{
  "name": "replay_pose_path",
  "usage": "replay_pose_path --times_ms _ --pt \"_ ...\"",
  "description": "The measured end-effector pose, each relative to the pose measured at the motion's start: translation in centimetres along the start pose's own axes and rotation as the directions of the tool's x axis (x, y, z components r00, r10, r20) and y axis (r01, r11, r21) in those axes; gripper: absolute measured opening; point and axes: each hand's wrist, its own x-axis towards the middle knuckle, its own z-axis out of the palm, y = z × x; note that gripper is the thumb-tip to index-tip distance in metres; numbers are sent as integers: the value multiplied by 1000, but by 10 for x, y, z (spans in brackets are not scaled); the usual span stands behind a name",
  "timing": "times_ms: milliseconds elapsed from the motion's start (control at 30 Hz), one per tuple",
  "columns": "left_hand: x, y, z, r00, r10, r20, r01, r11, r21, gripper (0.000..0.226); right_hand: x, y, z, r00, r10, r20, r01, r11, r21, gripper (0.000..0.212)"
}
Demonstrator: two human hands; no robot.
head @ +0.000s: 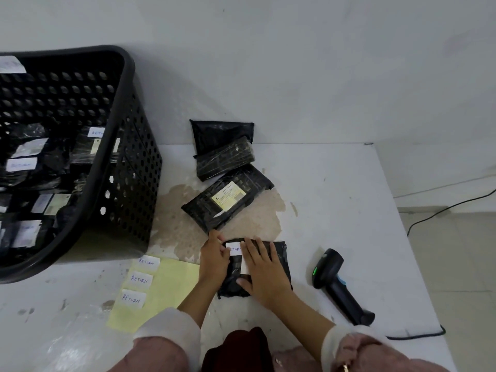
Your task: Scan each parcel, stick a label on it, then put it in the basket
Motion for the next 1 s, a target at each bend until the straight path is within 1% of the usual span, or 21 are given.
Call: replay_pose_path --times_ms 67,167,267,400,533,667,800,867,900,933,1000 --pt "-1 0 0 1000 13 -1 -13 1000 2 19 -7 4 4 999 -52 10 53 998 -37 85" --pt "-2 1 0 1000 5 12 -5 1000 5 20 -11 14 4 996 -88 23 88 996 -20 85" --pt "-2 -1 0 1000 4 19 -4 1000 18 19 -7 11 4 997 -68 41 68 998 7 84" --pt "-1 -3 2 1000 0 17 -1 999 51 20 -3 6 5 999 -40 31 37 995 89 85" --pt "-2 -4 3 1000 12 25 -14 998 65 20 -14 17 10 993 -111 25 109 991 83 87" --pt "-4 -3 3 1000 20 18 -21 999 46 19 -16 26 10 987 -157 38 152 981 123 80" --pt "-7 -2 3 1000 27 7 -27 999 41 21 -14 21 11 991 -122 46 120 991 54 77" --pt "-12 -1 4 998 66 21 -68 994 88 25 -14 18 12 995 -95 40 93 995 31 78" --pt "-15 -1 4 996 86 35 -90 985 144 29 -14 17 12 995 -88 36 87 996 30 78" --pt "-17 -1 4 994 98 49 -106 968 226 34 -14 17 11 996 -87 35 86 996 31 78" --pt "-18 -2 5 994 95 54 -109 901 420 45 -14 18 10 995 -89 38 88 996 31 78"
